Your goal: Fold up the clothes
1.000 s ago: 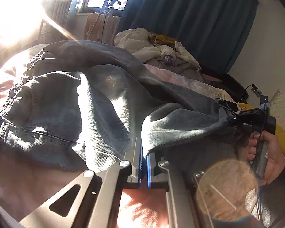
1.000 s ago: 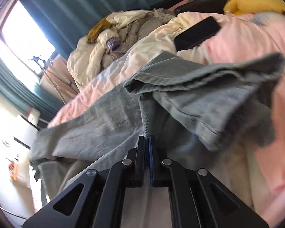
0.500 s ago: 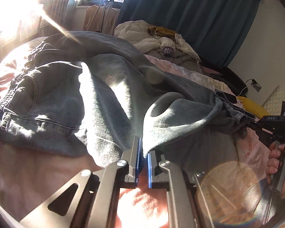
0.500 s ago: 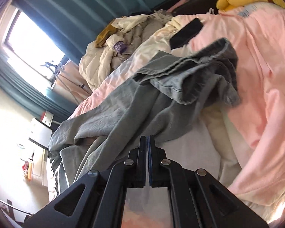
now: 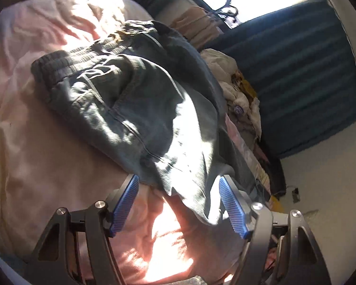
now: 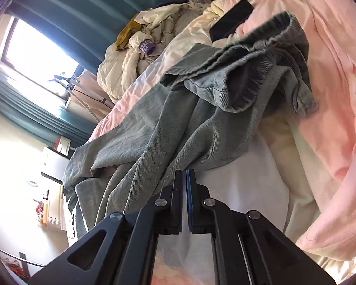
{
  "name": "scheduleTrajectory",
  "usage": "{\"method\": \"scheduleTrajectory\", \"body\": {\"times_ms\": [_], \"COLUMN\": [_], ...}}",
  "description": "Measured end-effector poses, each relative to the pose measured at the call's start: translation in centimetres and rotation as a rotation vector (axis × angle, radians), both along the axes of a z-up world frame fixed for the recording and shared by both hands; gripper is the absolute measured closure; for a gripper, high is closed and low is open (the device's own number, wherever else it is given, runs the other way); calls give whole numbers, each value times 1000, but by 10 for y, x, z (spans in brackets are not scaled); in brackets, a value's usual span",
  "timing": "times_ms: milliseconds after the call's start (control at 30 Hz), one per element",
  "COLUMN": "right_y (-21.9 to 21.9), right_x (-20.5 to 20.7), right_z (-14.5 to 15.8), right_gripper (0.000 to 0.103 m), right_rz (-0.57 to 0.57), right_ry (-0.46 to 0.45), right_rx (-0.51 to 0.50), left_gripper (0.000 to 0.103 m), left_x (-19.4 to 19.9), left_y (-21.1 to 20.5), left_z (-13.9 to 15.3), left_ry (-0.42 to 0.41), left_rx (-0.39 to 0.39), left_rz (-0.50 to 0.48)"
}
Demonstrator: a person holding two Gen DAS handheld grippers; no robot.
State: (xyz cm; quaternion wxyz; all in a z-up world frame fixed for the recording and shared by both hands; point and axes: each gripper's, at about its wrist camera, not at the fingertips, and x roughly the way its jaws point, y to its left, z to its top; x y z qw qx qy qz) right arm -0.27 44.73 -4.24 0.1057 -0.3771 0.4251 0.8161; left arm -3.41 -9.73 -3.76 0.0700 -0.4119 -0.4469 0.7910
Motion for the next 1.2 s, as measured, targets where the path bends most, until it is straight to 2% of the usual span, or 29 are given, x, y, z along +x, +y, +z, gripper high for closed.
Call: {"method": "scheduleTrajectory", "body": {"times_ms": [67,133,200,333,367,400,433,467,600,800,933,1033,1133,1200], "right_y": [1,3,5,8,7,6,6,5,0,-13,-20,-25,-31,-33], "right_x": [1,5,8,6,3,-1,-5,-9,-22,-28,-28,-31,-40,-49], "right_z": [-3,-4,-6,-8,-10,-11,-13,-14,-13,-4,3,5,5,6], "right_gripper": [98,98,98,98,98,98,98,98,98,98,98,98,96,86], "right_rz": [-10,-35,-49,-63,-60,-55,-49,-42,-24,21,46,73,108,128], "right_ry": [-2,0,10,11,4,-3,-9,-12,-6,25,39,28,-4,-28], "right_rx": [-11,-16,-30,-15,-9,-2,7,17,69,130,166,184,200,211], "left_gripper": [31,31,31,31,33,44,48,58,89,93,94,94,94,94], "left_x": [-2,-5,-11,-33,-38,-42,-45,-49,-63,-60,-55,-60,-71,-75], "left_y": [-30,-49,-59,-63,-64,-67,-70,-71,-69,-80,-105,-129,-147,-153], "left_z": [-15,-25,-34,-58,-63,-68,-70,-70,-52,-15,8,12,2,-8], "left_ry": [-85,-140,-173,-243,-258,-269,-270,-253,-176,-38,35,37,-2,-27], "left_rx": [65,96,131,196,197,189,178,168,48,-104,-141,-127,-114,-96], "left_rz": [131,201,254,296,304,311,314,311,299,361,439,482,492,488]}}
